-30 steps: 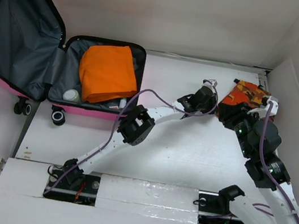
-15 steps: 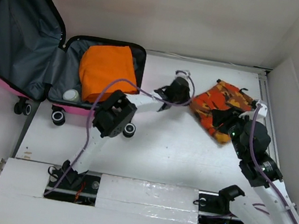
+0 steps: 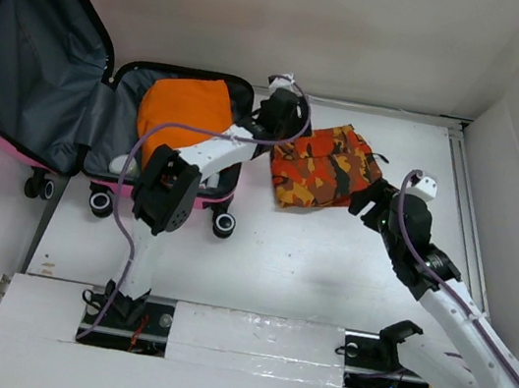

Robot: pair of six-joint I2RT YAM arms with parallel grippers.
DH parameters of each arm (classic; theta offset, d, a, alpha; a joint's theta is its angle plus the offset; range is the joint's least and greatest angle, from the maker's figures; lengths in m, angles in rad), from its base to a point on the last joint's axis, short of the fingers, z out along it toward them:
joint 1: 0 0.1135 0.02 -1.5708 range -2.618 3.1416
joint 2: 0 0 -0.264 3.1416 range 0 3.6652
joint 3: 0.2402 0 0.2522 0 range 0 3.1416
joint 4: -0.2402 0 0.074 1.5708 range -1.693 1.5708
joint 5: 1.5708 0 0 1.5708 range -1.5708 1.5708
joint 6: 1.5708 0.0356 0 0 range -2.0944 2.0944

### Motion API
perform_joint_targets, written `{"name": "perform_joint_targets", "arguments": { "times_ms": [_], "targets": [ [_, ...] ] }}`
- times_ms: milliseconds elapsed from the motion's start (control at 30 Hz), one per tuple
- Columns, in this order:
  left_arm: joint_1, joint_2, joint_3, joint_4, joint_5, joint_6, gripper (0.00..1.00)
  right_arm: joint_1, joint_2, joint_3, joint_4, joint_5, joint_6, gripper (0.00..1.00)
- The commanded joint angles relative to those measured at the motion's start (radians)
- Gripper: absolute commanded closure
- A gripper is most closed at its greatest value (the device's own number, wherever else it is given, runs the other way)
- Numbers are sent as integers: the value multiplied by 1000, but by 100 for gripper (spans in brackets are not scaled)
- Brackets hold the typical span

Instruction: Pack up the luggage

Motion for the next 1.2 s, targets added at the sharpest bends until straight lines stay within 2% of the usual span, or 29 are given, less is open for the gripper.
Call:
{"name": "perform_joint_targets", "arguments": {
  "times_ms": [0, 67, 133, 200, 333, 400, 533, 600, 667, 767, 800, 833, 933, 1067, 1167],
  "targets": [
    [-30, -171, -215, 32, -93, -78, 33, -6, 17, -12, 111, -23, 34, 23],
    [-47, -224, -370, 74, -142, -132, 33, -6, 17, -26, 157, -47, 43, 23],
    [-73, -252, -427, 74, -202, -203, 31, -6, 17, -38, 167, -64, 43, 23],
    [-91, -241, -438, -8, -261, -249, 29, -6, 8, -38, 167, -75, 43, 23],
    [-145, -109, -322, -209, -378, -353, 26, -6, -3, -47, 167, -93, 43, 25],
    [-145, -49, -236, -265, -357, -353, 26, -6, -12, -58, 167, -93, 43, 25],
    [-145, 60, -175, -274, -317, -375, 29, -6, -47, -58, 167, -103, 32, 25],
    [-136, 89, -174, -224, -285, -384, 30, -6, -67, -58, 167, -103, 32, 25],
    [-124, 98, -174, -198, -236, -384, 37, -6, -95, -58, 158, -103, 23, 25],
    [-101, 124, -174, -149, -199, -364, 63, -6, -107, -58, 147, -103, 23, 25],
    [-101, 124, -184, -126, -181, -329, 87, -6, -118, -58, 147, -103, 23, 25],
    [-101, 124, -184, -84, -168, -312, 98, -6, -118, -58, 138, -112, 23, 25],
    [-101, 124, -153, -70, -131, -273, 100, -6, -128, -34, 128, -135, 23, 25],
    [-101, 91, -67, -49, -50, -143, 100, -6, -170, -15, 118, -158, 12, 25],
    [-101, 51, 66, -107, -27, -16, 100, 3, -182, -3, 109, -158, 3, 26]
  ]
}}
